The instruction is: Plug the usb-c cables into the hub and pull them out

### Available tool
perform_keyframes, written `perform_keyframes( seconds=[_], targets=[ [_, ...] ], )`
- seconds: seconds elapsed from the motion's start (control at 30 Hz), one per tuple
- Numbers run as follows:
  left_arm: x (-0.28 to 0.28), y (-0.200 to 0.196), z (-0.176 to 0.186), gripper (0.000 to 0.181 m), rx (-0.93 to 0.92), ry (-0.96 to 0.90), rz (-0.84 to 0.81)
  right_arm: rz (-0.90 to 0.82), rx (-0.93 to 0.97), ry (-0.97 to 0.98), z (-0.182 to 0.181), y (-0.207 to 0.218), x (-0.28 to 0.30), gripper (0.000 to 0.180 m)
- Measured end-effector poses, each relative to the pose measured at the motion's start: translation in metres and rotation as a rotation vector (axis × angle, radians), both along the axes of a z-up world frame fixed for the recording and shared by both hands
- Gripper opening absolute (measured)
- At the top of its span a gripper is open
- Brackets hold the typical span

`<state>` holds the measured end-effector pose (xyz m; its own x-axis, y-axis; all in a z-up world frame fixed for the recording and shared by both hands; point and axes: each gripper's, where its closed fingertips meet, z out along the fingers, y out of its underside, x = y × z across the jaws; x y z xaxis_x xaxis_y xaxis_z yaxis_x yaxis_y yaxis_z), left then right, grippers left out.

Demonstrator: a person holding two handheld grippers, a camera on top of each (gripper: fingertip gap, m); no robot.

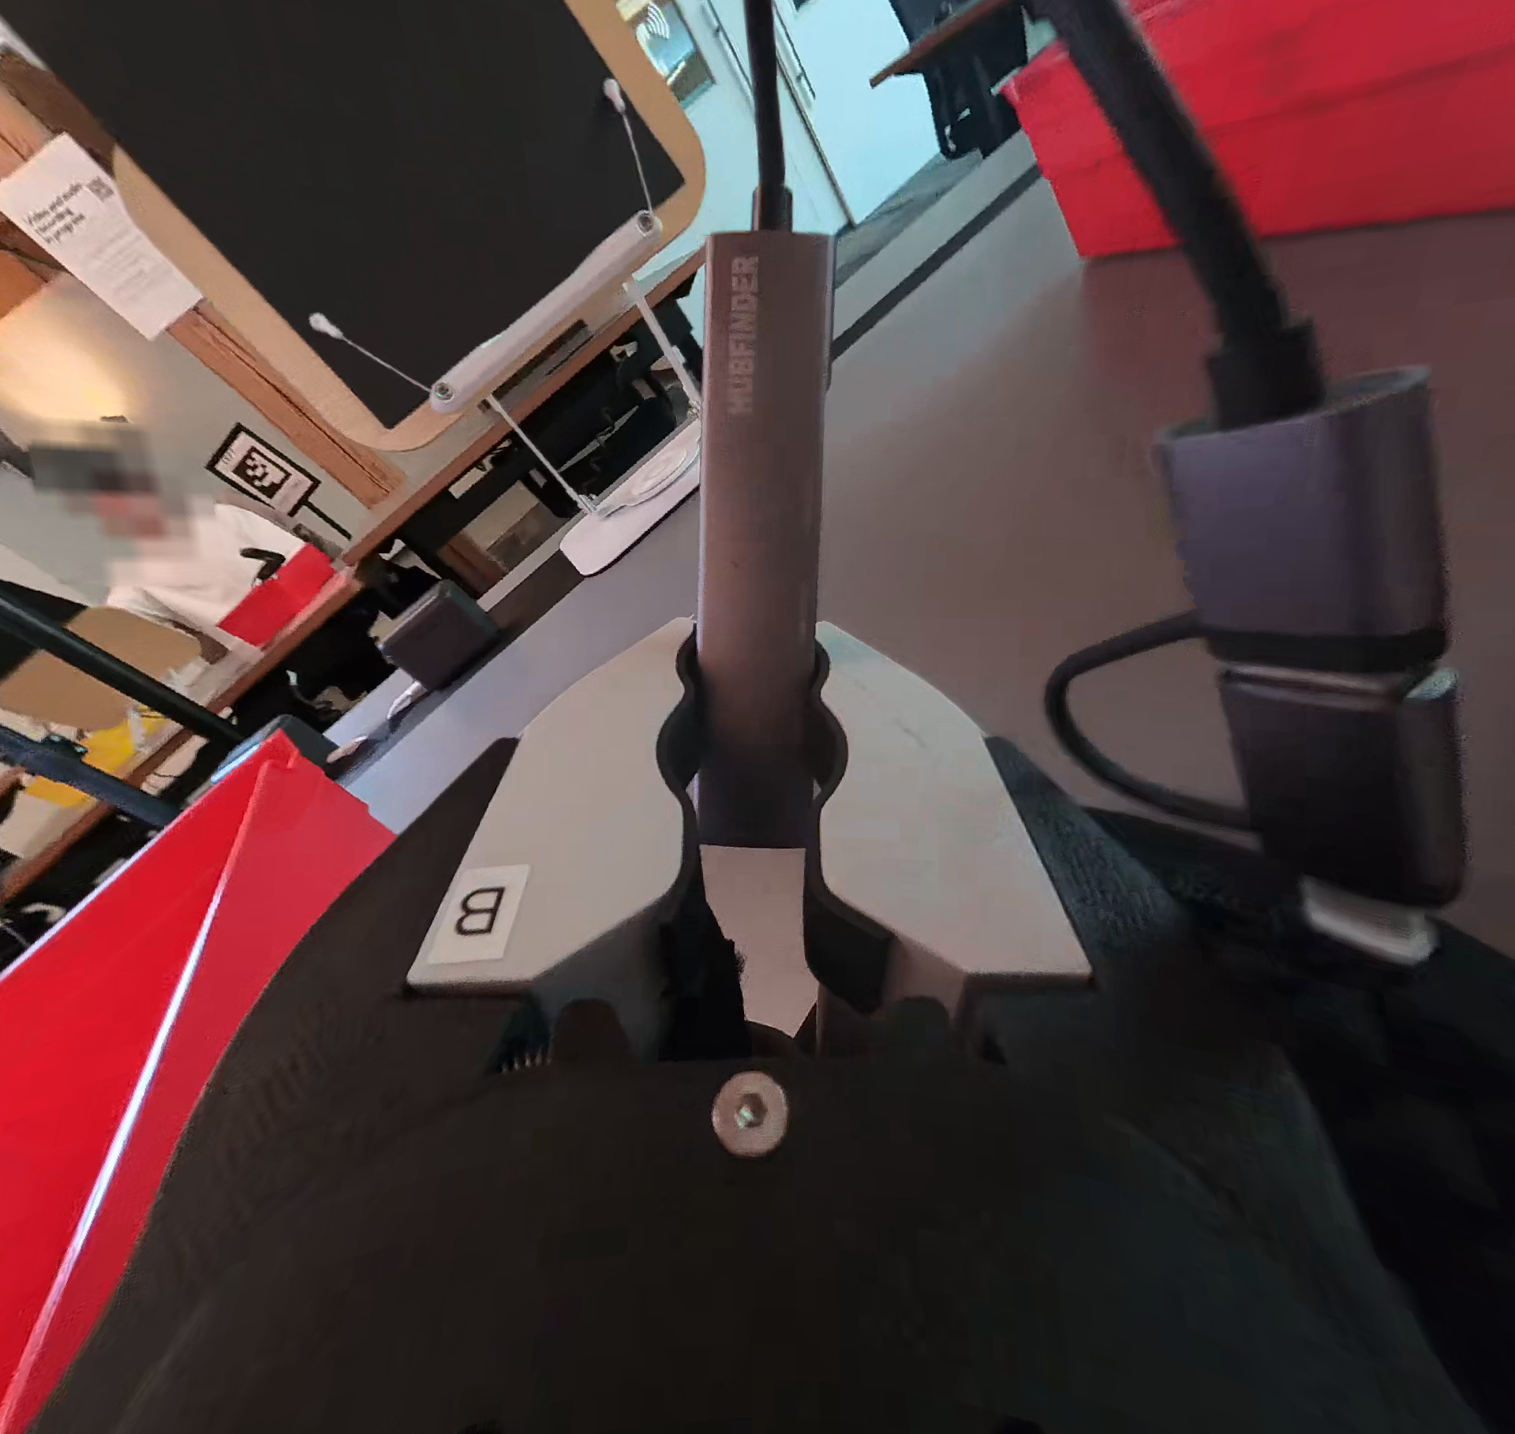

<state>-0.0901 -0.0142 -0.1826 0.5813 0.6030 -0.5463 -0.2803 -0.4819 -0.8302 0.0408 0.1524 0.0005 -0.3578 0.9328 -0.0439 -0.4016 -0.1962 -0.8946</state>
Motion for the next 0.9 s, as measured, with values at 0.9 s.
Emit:
perform_keyframes(
  seconds=[0.9],
  targets=[
    [0.0, 0.0, -0.003, 0.019, -0.015, -0.01, 0.001, -0.502, 0.253, -0.575, -0.117, 0.2, -0.045, 0.007]
  ],
)
